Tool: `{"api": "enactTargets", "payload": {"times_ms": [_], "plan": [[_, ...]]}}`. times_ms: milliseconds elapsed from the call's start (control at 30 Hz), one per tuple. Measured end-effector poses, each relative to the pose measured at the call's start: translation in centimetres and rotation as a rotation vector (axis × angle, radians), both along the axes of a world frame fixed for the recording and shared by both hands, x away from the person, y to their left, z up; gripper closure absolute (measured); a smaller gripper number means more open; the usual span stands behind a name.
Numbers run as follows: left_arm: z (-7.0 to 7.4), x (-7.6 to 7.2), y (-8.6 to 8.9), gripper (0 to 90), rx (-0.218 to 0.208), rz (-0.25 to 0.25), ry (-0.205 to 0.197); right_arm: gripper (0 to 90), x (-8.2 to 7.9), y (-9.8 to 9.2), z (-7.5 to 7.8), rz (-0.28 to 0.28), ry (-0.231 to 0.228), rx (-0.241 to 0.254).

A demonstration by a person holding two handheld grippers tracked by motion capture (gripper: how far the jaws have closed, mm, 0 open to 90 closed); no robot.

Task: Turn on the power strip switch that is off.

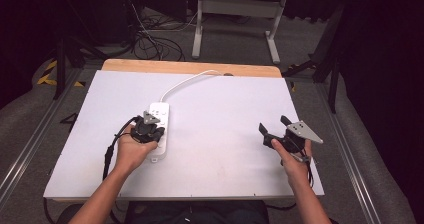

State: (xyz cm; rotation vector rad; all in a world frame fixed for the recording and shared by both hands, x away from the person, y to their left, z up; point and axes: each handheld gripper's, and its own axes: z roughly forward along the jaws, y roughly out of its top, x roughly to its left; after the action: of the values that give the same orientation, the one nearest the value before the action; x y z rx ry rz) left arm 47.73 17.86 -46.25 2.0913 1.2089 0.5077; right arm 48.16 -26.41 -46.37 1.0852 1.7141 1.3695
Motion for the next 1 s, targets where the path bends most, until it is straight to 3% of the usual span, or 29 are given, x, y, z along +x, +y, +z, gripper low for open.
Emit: {"api": "enactTargets", "payload": {"times_ms": [1000], "plan": [[-0.02,-0.05,-0.11,90.0,-0.003,0.003,-0.004,11.1,-0.38,-0.06,0.23,-0.010,-0.005,0.007]]}}
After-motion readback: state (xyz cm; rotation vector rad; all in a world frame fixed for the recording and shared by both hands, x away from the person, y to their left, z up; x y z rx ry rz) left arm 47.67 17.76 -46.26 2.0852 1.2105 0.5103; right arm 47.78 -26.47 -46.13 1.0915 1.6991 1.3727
